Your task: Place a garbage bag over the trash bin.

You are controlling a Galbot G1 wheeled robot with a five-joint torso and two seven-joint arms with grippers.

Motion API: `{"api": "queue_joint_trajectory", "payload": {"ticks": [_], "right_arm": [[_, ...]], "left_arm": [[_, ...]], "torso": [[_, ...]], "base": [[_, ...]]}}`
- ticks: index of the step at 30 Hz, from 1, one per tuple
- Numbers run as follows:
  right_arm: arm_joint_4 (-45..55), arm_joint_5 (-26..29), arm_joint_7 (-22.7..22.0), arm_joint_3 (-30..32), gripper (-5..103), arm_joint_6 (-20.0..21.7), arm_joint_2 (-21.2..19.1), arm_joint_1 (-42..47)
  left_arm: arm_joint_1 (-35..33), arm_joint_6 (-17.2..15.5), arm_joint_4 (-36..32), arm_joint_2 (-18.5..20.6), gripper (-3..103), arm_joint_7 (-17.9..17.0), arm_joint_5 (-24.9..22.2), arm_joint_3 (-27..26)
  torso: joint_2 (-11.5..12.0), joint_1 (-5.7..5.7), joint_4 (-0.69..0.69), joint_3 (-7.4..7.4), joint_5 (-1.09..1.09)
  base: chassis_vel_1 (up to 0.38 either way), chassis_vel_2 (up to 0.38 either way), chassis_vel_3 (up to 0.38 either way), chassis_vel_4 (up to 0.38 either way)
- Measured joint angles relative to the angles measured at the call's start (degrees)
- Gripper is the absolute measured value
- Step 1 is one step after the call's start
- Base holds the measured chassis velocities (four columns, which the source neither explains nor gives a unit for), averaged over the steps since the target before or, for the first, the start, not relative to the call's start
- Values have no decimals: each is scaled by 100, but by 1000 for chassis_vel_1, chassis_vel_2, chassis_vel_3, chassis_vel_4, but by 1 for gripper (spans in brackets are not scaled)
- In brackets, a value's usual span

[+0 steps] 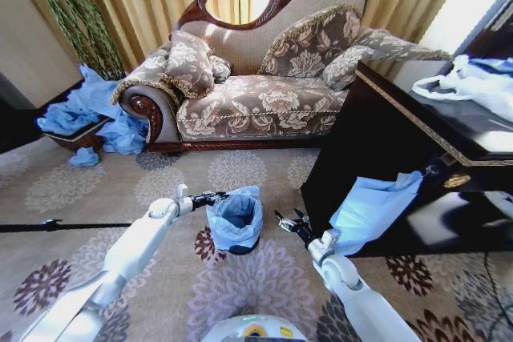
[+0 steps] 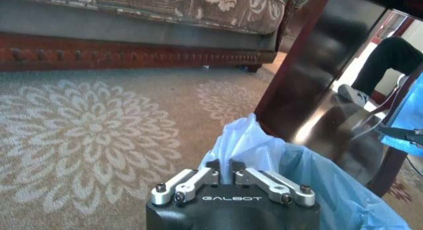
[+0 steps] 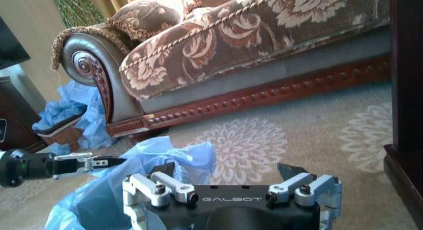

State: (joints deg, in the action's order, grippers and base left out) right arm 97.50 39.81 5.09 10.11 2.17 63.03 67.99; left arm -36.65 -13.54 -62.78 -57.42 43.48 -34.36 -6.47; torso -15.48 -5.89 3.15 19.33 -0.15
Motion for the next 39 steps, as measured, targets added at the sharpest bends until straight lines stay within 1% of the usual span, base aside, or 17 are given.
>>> {"api": "queue_joint_trajectory", "payload": {"ticks": [1,2,3,7,10,11,13,15,17,19,23,29,32,39], "right_arm": [[0,0,0,2,100,0,0,-1],[0,0,-2,2,100,0,0,-1],[0,0,-2,2,100,0,0,-2],[-1,0,-3,4,100,0,0,0],[2,0,-3,14,100,0,-4,17],[2,0,-3,14,100,0,-4,17],[11,2,-4,20,100,0,-20,34],[12,3,-4,22,100,0,-22,36],[20,14,-9,25,100,0,-26,39],[29,22,-11,26,100,0,-26,41],[51,27,-12,32,100,0,-26,72],[84,29,-12,45,100,0,-39,135],[104,30,-12,50,100,0,-41,158],[141,29,-6,74,100,0,-38,233]], "left_arm": [[12,0,23,-30,4,-50,-3,0],[23,0,38,-47,4,-85,-14,0],[34,0,57,-67,2,-119,-29,1],[63,-3,119,-114,0,-248,-68,3],[111,-3,254,-170,0,-487,-115,2],[111,-3,254,-170,0,-487,-115,2],[131,-3,346,-208,0,-696,-148,-23],[133,-3,362,-215,0,-733,-153,-27],[141,-2,474,-253,0,-886,-157,-34],[144,1,567,-297,0,-957,-157,-52],[145,28,811,-416,0,-1029,-127,-100],[113,89,1057,-564,0,-1033,-33,-178],[24,133,1208,-698,0,-1028,82,-300],[-77,184,1379,-787,0,-1012,208,-431]], "torso": [[0,0,0,0,0],[0,0,0,0,0],[0,0,0,0,0],[0,0,1,0,0],[0,0,0,0,0],[0,0,0,0,0],[0,0,0,0,0],[0,0,0,0,1],[0,0,0,0,0],[0,0,0,0,0],[0,0,0,0,1],[0,0,0,0,1],[0,0,1,0,0],[0,0,0,0,0]], "base": [[0,0,0,0],[0,0,0,0],[0,0,0,0],[0,0,0,0],[0,0,0,0],[0,0,0,0],[0,0,0,0],[0,0,0,0],[0,0,0,0],[0,0,0,0],[0,0,0,0],[0,0,0,0],[0,0,0,0],[0,0,0,0]]}}
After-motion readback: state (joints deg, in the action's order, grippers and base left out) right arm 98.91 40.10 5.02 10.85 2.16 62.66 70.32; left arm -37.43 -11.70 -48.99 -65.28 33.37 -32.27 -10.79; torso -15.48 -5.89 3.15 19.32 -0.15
